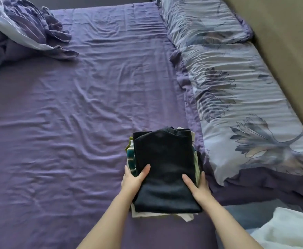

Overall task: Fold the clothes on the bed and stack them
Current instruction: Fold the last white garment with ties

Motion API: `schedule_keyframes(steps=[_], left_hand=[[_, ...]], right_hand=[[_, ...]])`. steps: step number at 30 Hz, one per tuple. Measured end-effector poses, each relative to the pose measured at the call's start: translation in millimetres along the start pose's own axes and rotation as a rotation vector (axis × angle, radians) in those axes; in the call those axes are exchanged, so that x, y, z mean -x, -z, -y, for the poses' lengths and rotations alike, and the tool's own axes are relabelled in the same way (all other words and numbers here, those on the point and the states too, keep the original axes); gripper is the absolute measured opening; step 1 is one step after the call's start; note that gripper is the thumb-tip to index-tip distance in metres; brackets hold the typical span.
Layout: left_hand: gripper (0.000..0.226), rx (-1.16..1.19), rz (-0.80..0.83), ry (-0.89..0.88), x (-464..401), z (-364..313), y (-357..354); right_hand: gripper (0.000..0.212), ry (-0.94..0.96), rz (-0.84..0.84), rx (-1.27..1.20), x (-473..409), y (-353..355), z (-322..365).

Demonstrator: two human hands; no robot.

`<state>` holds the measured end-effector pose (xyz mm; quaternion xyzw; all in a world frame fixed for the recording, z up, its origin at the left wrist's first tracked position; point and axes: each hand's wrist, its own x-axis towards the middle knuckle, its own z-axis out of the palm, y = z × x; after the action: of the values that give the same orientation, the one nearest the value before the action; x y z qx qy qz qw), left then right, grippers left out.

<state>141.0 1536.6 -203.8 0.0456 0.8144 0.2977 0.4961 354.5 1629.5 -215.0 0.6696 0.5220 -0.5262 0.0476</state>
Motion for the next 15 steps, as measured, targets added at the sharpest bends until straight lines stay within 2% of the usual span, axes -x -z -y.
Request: schedule_keyframes(steps=[3,5,9,10,13,15], left_hand=[[0.128,-0.030,-0.035,0.007,-2,2,0],[0.135,0.051,0.002,-0.006,-2,1,2],[0.137,0.277,0.109,0.089,-3,-6,16],[0.132,0.299,0.161,0.102,-4,-8,21],[0.097,0.272,0.343,0.126,2,-14,32],[0.085,0.270,0.396,0.152,9,-11,37]], right_hand=[[0.118,0.011,0.023,-0.181,-1,-4,0],[0.121,0.028,0.050,-0.345,3,-3,4],[0.102,0.012,0.141,-0.522,7,5,12],[0.094,0.007,0.183,-0.549,10,7,15],[0.071,-0.072,0.321,-0.617,21,13,18],[0.067,-0.141,0.367,-0.648,29,13,14]])
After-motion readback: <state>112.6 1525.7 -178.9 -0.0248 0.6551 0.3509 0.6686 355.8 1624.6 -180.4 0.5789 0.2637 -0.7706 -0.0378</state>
